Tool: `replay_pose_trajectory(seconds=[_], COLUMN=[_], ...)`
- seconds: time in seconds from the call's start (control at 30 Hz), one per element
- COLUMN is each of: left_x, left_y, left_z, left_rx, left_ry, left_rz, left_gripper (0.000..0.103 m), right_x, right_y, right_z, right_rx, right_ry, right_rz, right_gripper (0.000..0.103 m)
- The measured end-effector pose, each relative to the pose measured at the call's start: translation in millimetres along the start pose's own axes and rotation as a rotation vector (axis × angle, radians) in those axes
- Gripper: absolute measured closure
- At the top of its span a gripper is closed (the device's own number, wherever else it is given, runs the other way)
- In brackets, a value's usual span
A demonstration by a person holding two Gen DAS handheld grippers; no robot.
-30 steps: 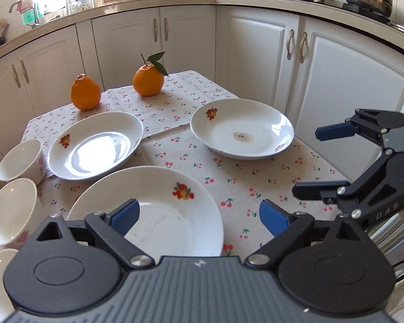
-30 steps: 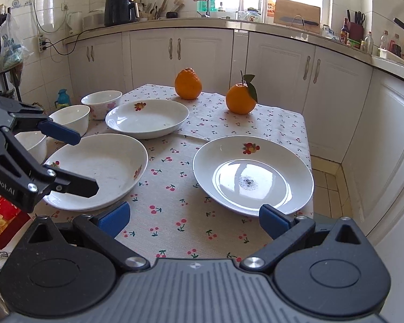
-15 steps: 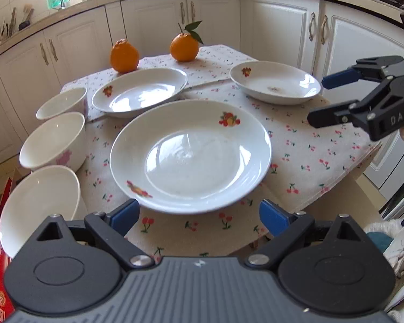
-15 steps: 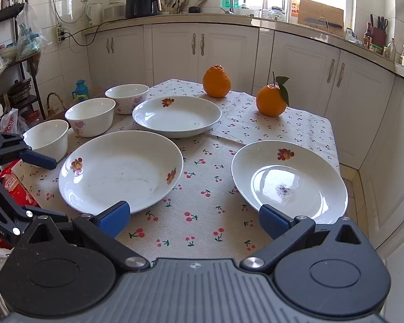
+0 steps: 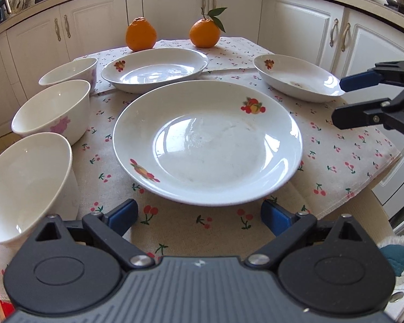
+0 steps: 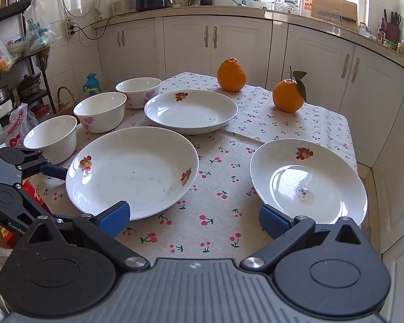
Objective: Organize plates and bowls
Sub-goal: 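Move the right gripper to the large white plate rim and grasp it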
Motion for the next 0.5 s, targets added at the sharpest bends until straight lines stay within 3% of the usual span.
replay_pose_trajectory(seconds=[0.5], left_x=[-2], left_y=[-5], left_z=[3], left_rx=[-0.041], left_ry=[0.008], left_rz=[0.015], left_gripper=[0.0], right_x=[13], right_y=[-58], right_z=[24], right_rx=[0.063], right_ry=[0.093], right_rz=[0.17], right_gripper=[0.0])
Point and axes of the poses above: each gripper's, at about its wrist camera, not at the fingertips, and y roughly against the way its jaws point, x to its left, z to its top, the point moved 6 cm from there along -y, roughly the way its jaws point, and after that the axes turned 6 degrees about -z, right-handed, at the moved point
